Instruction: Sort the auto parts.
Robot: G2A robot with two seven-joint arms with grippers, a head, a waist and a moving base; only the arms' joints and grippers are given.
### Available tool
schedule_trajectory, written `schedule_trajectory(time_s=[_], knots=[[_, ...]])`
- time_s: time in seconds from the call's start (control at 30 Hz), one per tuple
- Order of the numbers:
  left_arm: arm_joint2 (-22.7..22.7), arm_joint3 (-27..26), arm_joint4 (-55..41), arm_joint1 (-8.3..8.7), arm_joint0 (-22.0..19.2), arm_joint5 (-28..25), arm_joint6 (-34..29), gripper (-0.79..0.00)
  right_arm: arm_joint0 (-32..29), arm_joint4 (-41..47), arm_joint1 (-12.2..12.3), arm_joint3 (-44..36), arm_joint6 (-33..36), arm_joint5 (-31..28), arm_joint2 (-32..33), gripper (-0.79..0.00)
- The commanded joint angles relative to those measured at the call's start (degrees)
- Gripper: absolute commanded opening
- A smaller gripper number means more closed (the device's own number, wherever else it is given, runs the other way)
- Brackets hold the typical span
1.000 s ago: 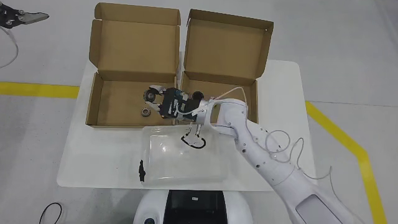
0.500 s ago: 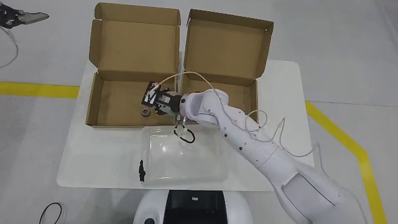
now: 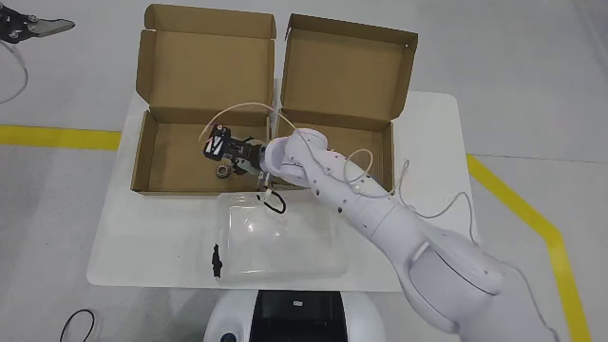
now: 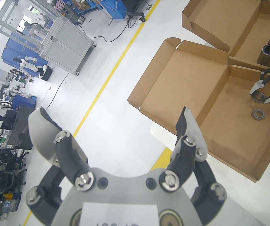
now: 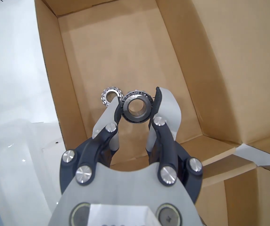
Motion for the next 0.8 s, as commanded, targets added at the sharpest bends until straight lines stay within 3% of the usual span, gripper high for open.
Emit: schedule_trajectory(time_s=[0.0, 0.1, 0.33, 0.4, 0.47, 0.57, 0.77], knots=[[0.0, 0.0, 0.0, 0.0, 0.0, 0.0, 0.0, 0.0, 0.4, -0.1, -1.0, 2.1, 0.2, 0.4, -0.6, -0.699], [0.0, 0.0, 0.0, 0.0, 0.0, 0.0, 0.0, 0.0, 1.0, -0.1, -2.3, 4.9, 0.5, 1.0, -1.3, -0.594], [0.0, 0.0, 0.0, 0.0, 0.0, 0.0, 0.0, 0.0, 2.1, -0.5, -4.7, 9.7, -0.5, 1.3, -2.0, -0.443], [0.0, 0.0, 0.0, 0.0, 0.0, 0.0, 0.0, 0.0, 2.6, -0.9, -5.3, 10.3, -0.7, 1.4, -2.1, -0.237], [0.0, 0.0, 0.0, 0.0, 0.0, 0.0, 0.0, 0.0, 2.9, -1.3, -5.7, 10.6, -1.2, 1.6, -2.1, -0.148], [0.0, 0.0, 0.0, 0.0, 0.0, 0.0, 0.0, 0.0, 2.9, -1.8, -6.0, 10.3, -3.0, 1.5, -1.9, -0.099], [0.0, 0.0, 0.0, 0.0, 0.0, 0.0, 0.0, 0.0, 1.5, -3.3, -5.2, 8.3, -9.5, 0.2, -0.7, -0.077]])
